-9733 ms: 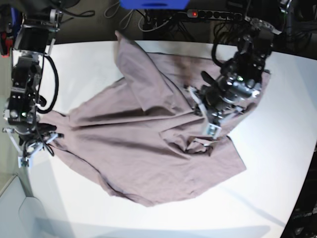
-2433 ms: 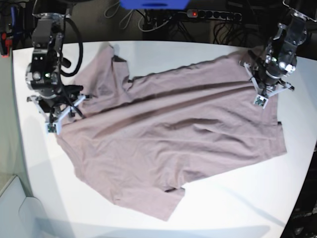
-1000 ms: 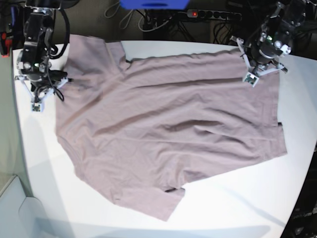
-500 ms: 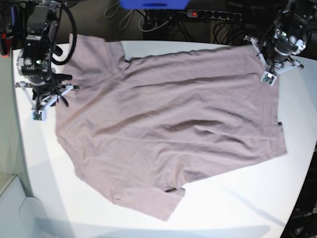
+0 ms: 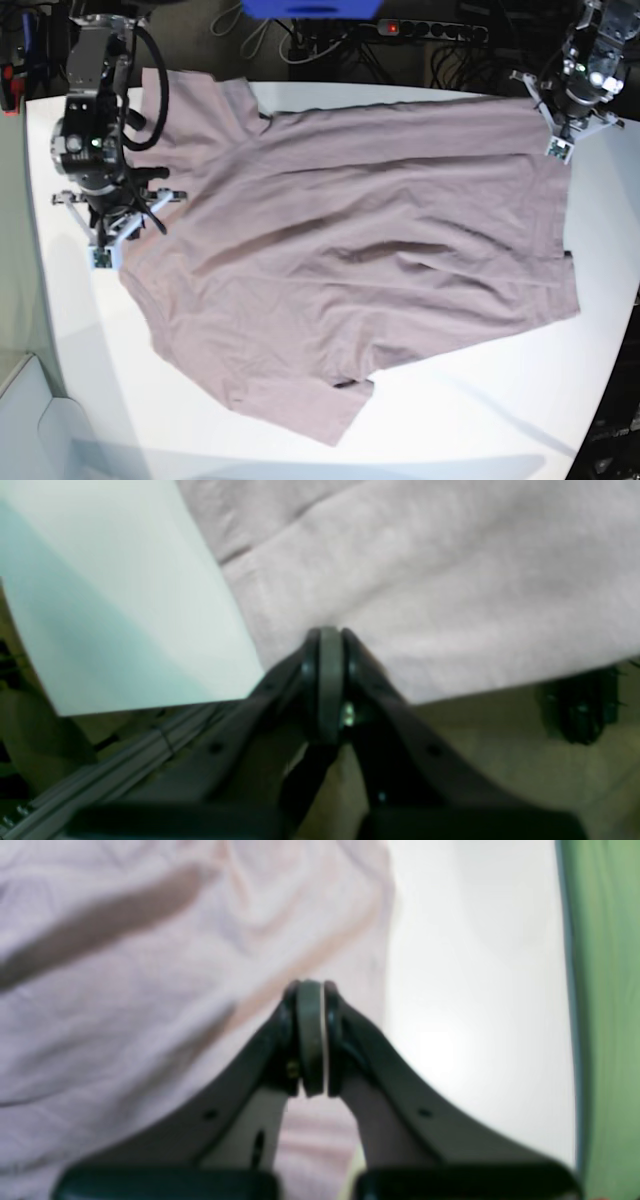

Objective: Layout the t-shirt on the table in an organized manner, then fold the t-shirt properly
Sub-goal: 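Pull the shirt side with the right gripper to straighten it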

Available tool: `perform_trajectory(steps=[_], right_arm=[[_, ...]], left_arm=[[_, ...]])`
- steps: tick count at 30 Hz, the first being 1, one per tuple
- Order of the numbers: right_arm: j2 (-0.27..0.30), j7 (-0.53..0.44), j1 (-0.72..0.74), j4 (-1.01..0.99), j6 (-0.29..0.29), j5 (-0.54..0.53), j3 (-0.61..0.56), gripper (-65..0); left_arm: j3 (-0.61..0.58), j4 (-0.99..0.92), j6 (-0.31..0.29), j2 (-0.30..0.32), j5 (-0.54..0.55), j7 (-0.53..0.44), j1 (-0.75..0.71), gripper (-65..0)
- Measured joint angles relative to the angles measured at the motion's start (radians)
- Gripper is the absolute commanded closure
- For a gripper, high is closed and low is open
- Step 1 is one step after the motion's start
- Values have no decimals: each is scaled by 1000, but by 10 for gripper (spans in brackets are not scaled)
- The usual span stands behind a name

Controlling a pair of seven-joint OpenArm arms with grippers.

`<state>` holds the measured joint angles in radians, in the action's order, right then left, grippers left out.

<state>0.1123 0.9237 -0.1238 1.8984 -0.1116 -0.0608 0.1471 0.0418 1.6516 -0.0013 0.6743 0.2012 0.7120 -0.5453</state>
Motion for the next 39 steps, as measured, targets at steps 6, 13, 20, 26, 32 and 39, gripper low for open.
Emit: perform_trajectory(steps=[6, 13, 20, 26, 32, 39], right_arm=[[-5, 0, 47, 0, 0, -2, -24, 0], [-3, -3, 121, -40, 0, -5, -100, 0], [0, -1, 249, -271, 0, 0, -146, 0], [-7, -11, 430, -512, -1, -8, -177, 0], [-8, -140, 583, -757, 0, 0, -176, 0], [-10, -342, 719, -1075, 2, -1, -188, 0]], left_arm=[[2, -40, 10, 5, -142, 10, -6, -2], [119, 41, -14, -14, -116, 78, -82, -2], [239, 205, -10, -61, -122, 64, -75, -2], [168, 138, -12, -157, -116, 63, 69, -2], [108, 20, -12, -159, -129, 53, 62, -2], [113, -4, -10, -156, -131, 42, 69, -2]])
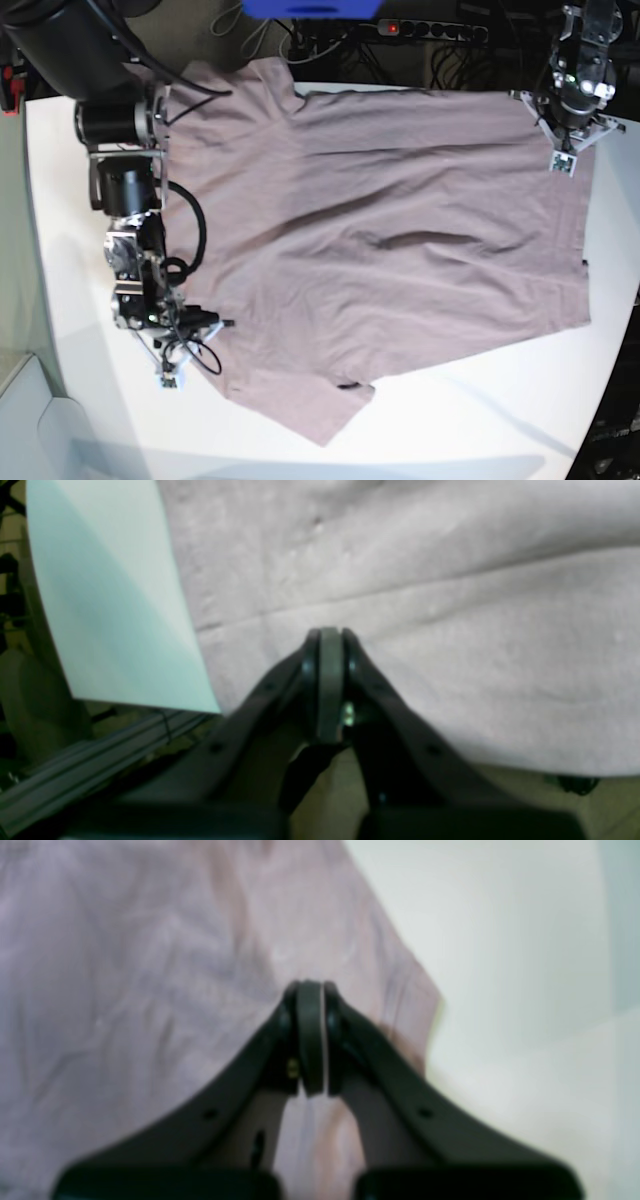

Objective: Layout the t-shirt on the table in an organized manner, then fold the t-shirt properly
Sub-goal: 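Pull the shirt side with the right gripper to straighten it, then grasp the shirt side with the left gripper and pull it outward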

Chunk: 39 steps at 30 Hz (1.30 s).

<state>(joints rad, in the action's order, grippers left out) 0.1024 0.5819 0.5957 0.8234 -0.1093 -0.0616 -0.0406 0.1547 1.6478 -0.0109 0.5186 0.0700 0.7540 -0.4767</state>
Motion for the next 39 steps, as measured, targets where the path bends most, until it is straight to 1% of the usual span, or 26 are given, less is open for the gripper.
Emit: perform_trajectory(steps=[2, 4, 5, 6, 8, 10, 12, 15, 18, 20, 22, 23, 26, 27, 28, 32, 33, 35, 37, 39], right_arm=[[0, -65, 15, -89, 0, -1, 0, 0], [2, -101, 15, -146, 0, 1, 0, 0], [3, -151, 11, -166, 1, -1, 0, 0], [5, -174, 13, -187, 1, -3, 0, 0], [12, -183, 26, -214, 2, -7, 0, 0], [27, -187, 23, -214, 22, -18, 0, 0], [54, -196, 7, -208, 79, -25, 0, 0], [102, -216, -13, -204, 124, -25, 0, 0], [127, -232, -35, -195, 132, -27, 0, 0], [134, -229, -63, -159, 133, -26, 0, 0], [136, -196, -112, -77, 141, -21, 0, 0], [137, -165, -136, -23, 144, -19, 1, 0], [140, -3, -220, 167, 161, -15, 0, 0], [141, 23, -243, 225, 160, -14, 0, 0], [139, 43, -268, 287, 161, -13, 0, 0], [126, 99, -290, 484, 164, -13, 1, 0], [116, 117, -285, 519, 164, -5, 2, 0], [106, 163, -292, 582, 163, -7, 2, 0], [101, 204, -317, 635, 163, -10, 0, 0], [100, 218, -351, 672, 163, -5, 1, 0]], left_arm=[[1, -5, 1, 3, 0, 2, 1, -2], [1, -5, 1, 2, 0, 2, 0, -2], [1, -6, 2, 3, -3, -5, -5, -2], [2, -6, 4, 3, -3, -8, -10, -2], [3, -6, 4, 3, -5, -11, -14, -2], [3, -4, 4, 3, -6, -3, -13, -2], [3, -4, 4, 3, -6, -8, -15, -2], [2, -3, 4, 4, -5, -8, -16, -2], [2, -2, 4, 4, 0, -8, -16, -2], [2, -2, 4, 4, 2, -11, -17, -2], [2, 2, 4, 4, 2, -11, -20, -2], [2, 2, 4, 3, 2, -11, -19, -2], [2, 12, 4, 2, 2, 0, -23, -2], [0, 26, 4, 2, 1, 19, -25, -2], [0, 45, 3, 1, 6, 43, -29, -2], [-2, 126, -4, -4, 10, 44, -38, -2], [-1, 142, -4, -4, 10, 49, -32, -2], [-1, 184, -4, -3, 9, 92, -27, -2], [6, 216, -4, -3, 14, 100, -25, -2], [34, 241, -4, -5, 13, 109, -21, -2]])
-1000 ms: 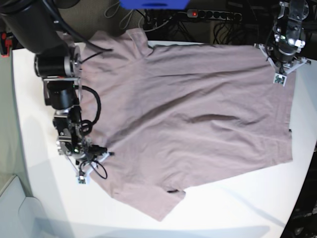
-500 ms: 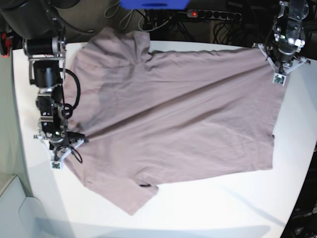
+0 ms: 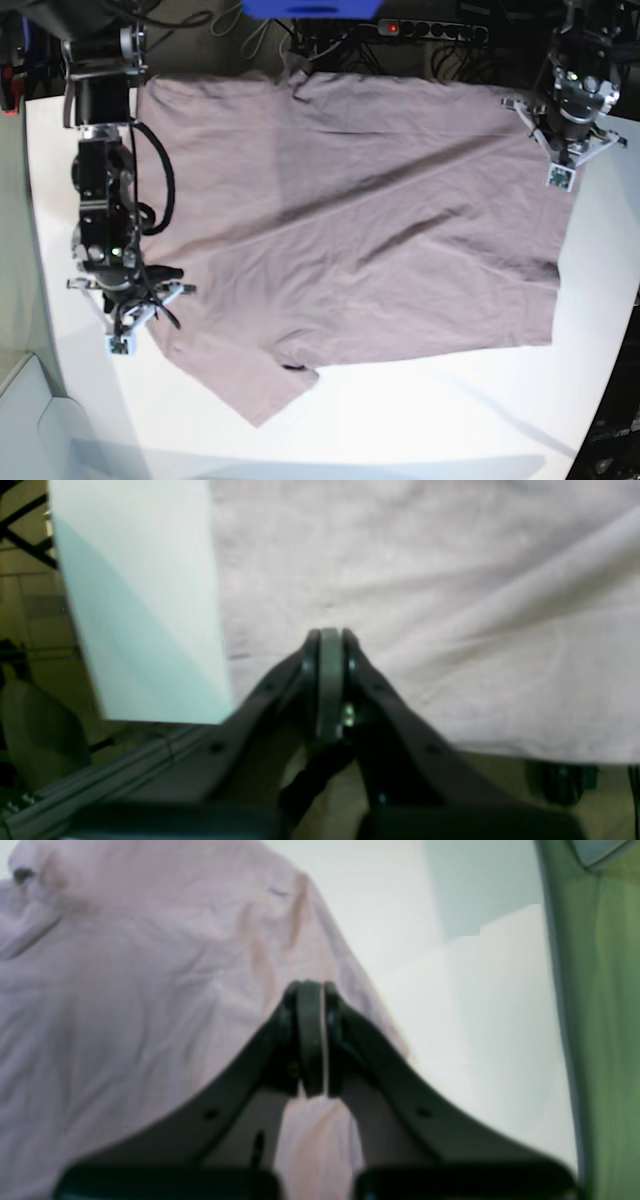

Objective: Layout the t-shirt on the table in an organized manner, then fold the t-shirt properly
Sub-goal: 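Grasp the shirt side with the left gripper and pull it outward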

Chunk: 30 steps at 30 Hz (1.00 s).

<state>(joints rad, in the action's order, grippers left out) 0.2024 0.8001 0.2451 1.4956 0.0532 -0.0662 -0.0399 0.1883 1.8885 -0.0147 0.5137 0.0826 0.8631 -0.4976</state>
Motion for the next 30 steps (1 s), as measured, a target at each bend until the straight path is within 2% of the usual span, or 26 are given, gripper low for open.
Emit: perform_trajectory(steps=[3, 6, 9, 14, 19, 21, 23, 25, 30], right_arm=[[2, -1, -55, 37, 0, -2, 2, 0], [2, -1, -111, 65, 0, -2, 1, 0], [6, -2, -185, 103, -1, -1, 2, 0], [6, -3, -260, 128, -2, -3, 12, 0], [6, 0, -301, 127, 0, 2, 87, 0], [3, 1, -306, 127, -1, -2, 94, 0], [2, -5, -309, 127, 0, -5, 107, 0], [4, -3, -312, 128, 0, -1, 125, 0], [5, 0, -315, 128, 0, -2, 127, 0]], left_arm=[[19, -4, 1, -19, -4, 14, 106, -2], [45, -54, -9, -60, 9, -7, 233, -2], [93, -133, 1, -103, -5, 19, 349, -2], [111, -352, -5, -121, 4, -13, 613, -2], [99, -646, 4, -124, -6, -2, 790, -2], [87, -742, -1, -127, 28, -88, 858, -2], [63, -830, -43, -124, 58, -168, 909, -2], [23, -925, -72, -123, 64, -191, 950, -2], [-24, -1116, -83, -137, 68, -274, 1015, -2]])
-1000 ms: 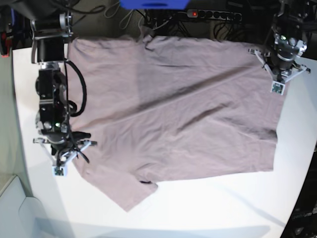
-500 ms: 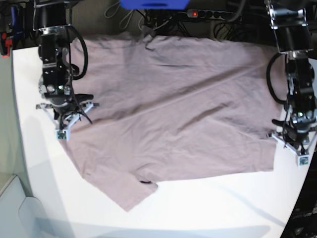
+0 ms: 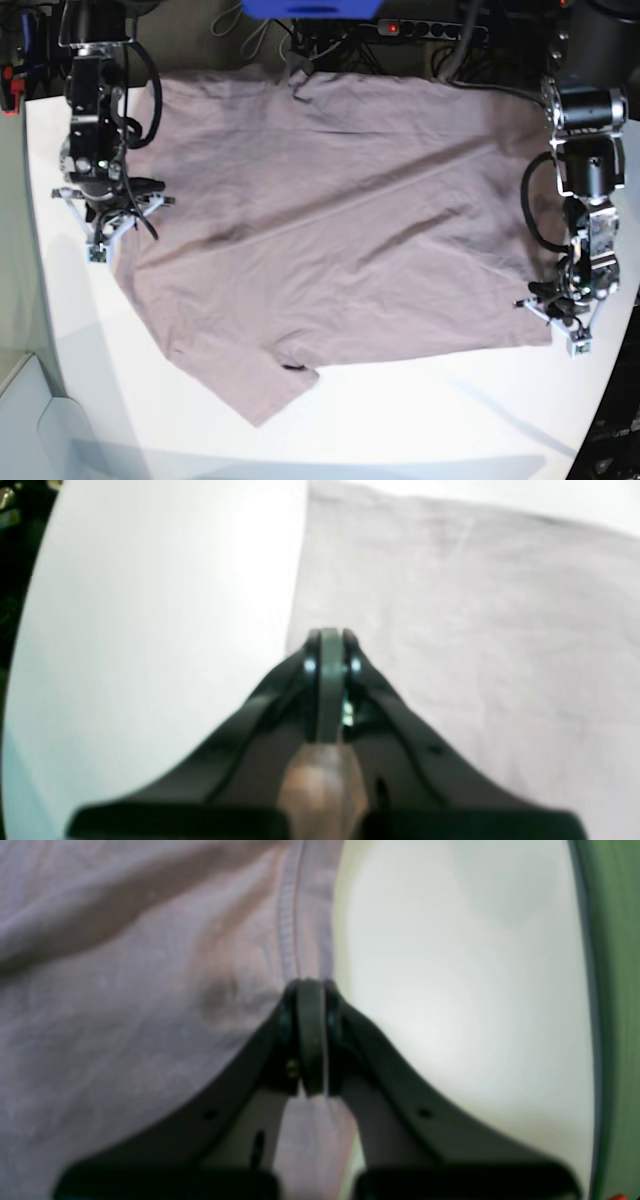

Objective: Layout the t-shirt on the table in an organized manner, then fold the t-shirt properly
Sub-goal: 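Grasp the shirt side with the left gripper and pull it outward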

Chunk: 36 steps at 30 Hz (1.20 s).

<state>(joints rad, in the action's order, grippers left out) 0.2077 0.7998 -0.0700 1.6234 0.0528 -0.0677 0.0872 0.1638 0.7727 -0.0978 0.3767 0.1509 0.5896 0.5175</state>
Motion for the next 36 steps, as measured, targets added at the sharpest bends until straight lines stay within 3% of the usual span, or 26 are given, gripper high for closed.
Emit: perform_trajectory(steps=[8, 15, 20, 32, 36], right_arm=[[-5, 0, -13, 0, 0, 0, 16, 0], [-6, 0, -11, 0, 0, 0, 16, 0], [-5, -4, -20, 0, 0, 0, 16, 0], [0, 1, -23, 0, 0, 0, 16, 0], [2, -3, -6, 1, 1, 0, 16, 0]], left_arm=[[-118, -220, -1, -14, -5, -139, 57, -2], [-219, -325, 20, -22, -8, -344, 74, -2], [-225, -339, 13, -23, -8, -382, 90, -2], [-212, -322, 3, 45, -4, -372, 150, -2], [-75, -126, 0, 64, 1, -142, 91, -2]])
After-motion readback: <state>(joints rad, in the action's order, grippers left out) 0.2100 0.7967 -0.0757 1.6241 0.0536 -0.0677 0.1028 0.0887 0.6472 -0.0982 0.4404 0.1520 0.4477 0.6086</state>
